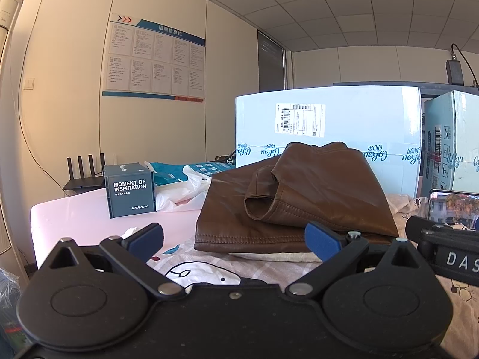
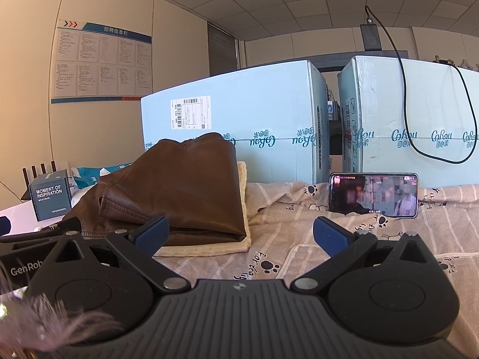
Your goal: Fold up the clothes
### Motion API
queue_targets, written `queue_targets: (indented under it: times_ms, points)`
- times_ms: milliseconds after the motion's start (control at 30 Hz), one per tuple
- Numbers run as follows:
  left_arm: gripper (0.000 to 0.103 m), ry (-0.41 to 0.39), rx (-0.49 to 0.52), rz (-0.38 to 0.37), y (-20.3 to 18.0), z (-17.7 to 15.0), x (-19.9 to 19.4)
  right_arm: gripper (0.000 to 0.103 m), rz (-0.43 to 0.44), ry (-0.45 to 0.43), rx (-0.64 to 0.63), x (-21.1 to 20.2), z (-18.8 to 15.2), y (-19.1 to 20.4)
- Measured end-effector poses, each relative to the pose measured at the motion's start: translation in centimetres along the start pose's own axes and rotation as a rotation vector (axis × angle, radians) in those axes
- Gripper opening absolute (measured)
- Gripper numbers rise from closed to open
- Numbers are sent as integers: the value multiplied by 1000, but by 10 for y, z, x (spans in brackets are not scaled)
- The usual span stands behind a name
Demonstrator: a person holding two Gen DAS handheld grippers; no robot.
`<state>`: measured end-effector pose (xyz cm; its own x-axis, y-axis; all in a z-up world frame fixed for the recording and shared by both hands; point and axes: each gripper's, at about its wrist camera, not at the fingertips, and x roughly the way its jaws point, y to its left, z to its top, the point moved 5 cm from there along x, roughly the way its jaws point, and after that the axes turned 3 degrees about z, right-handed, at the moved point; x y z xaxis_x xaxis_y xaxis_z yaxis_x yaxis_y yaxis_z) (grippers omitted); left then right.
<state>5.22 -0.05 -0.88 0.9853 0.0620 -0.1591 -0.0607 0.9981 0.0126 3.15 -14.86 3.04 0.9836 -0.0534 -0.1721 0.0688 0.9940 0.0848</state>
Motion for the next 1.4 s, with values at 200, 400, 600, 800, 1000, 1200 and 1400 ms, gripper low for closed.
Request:
queue_targets:
  times_ms: [200,400,600,800,1000,1200,1400]
  points:
    - [103,4,-1,-3,-1,-1,0,103,-1,3,0,0,0,0]
    - [103,23,-9,-26,-3,-1,2,103,-4,10,-5,0,0,-1]
    - [103,52,-42,-64,-6,1,4,103,-13,24,0,-2,0,-4]
    - [103,97,-84,-98,-6,-4,5,103,-42,22,24,-10,1,-13]
    - [103,127,-126,-160,-9,-8,3,103,-83,13,57,-23,1,-25]
    - [103,144,-114,-294,-26,-13,-5,103,-110,0,94,-45,0,-42]
    - [103,122,-93,-389,-47,-11,-20,103,-142,1,147,-72,-3,-63]
